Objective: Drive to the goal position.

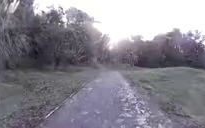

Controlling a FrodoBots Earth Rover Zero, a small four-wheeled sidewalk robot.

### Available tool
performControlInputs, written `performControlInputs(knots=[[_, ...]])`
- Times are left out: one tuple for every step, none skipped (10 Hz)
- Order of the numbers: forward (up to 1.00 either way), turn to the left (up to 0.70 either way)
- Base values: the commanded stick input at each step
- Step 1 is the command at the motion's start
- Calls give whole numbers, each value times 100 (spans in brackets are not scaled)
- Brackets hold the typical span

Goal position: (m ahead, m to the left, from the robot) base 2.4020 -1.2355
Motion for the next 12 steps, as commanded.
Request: performControlInputs(knots=[[70,-5],[70,-13],[70,-26],[70,-33],[70,-35],[70,-5],[70,0],[70,0],[70,0],[70,0],[70,0],[70,0]])
